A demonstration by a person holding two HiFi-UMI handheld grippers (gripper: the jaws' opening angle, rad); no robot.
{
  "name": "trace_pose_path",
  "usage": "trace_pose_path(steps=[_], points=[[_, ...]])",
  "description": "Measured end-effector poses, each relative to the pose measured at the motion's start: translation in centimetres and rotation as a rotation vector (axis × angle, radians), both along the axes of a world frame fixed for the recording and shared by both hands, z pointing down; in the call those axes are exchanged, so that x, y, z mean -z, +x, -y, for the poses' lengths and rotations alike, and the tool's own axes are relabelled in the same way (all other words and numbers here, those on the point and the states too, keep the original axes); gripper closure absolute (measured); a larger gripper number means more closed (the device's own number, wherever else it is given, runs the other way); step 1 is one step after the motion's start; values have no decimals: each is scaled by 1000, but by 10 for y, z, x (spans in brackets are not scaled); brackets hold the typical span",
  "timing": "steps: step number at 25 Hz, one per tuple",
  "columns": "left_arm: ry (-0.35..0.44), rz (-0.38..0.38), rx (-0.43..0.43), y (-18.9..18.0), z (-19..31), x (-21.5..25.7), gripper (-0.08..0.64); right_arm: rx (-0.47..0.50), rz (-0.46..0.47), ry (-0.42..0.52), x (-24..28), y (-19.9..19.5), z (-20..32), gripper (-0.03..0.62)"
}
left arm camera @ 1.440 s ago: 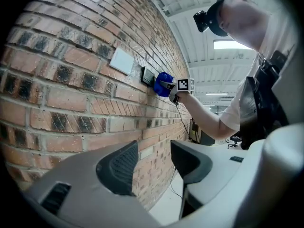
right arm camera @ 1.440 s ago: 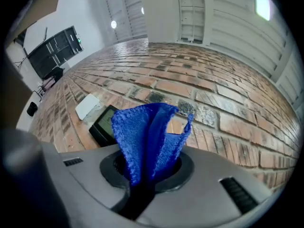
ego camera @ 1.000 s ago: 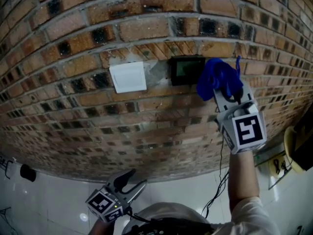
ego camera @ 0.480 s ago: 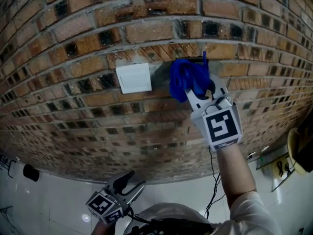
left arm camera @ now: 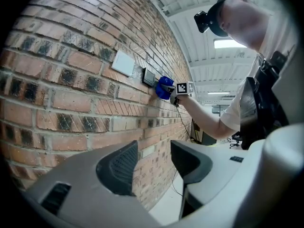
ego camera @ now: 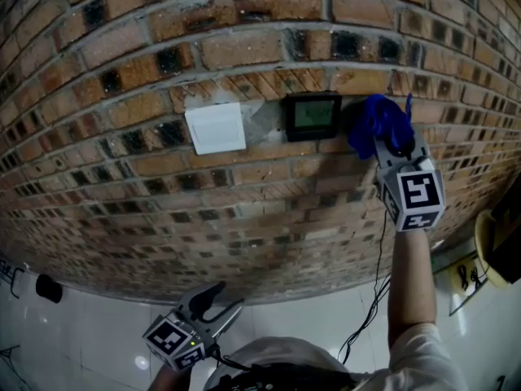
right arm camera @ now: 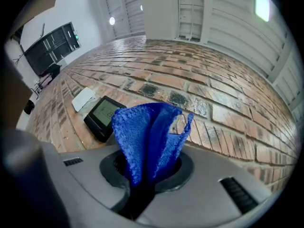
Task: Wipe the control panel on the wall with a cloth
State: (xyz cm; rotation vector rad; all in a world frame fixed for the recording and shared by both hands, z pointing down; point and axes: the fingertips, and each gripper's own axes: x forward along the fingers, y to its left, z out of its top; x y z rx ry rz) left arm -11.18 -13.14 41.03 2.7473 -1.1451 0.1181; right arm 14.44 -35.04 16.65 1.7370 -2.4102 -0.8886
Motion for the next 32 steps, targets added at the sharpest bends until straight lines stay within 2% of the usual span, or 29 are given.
trace_pose_path(steps=[2,5,9,12,15,17,20,26,32], points=[[-2,-1,2,-2,0,-1,354,-2,12,-3,0,2,0,502],[-3,-5,7,-6,-1,-2,354,13,2,49,11,-16,-21,503],[-7,-8,15,-11,-3,-3,354,136,-75,97,17,-86,-51,503],[-4,-5,25,-16,-6,-1,354,221,-123,86,13,-137,-59,503],[-2,1,32,-20,-9,1,354,268,-132,80,11,-171,-57,502],[-2,3,39,-21,-9,2,354,288,-122,86,12,-180,-52,502],[-3,3,41,-19,-9,2,354,272,-101,93,15,-165,-45,502],[-4,5,12,-7,-3,-3,354,127,-59,59,12,-86,-31,502],[-12,15,-17,3,1,-6,354,-72,-145,58,0,-15,-7,502]])
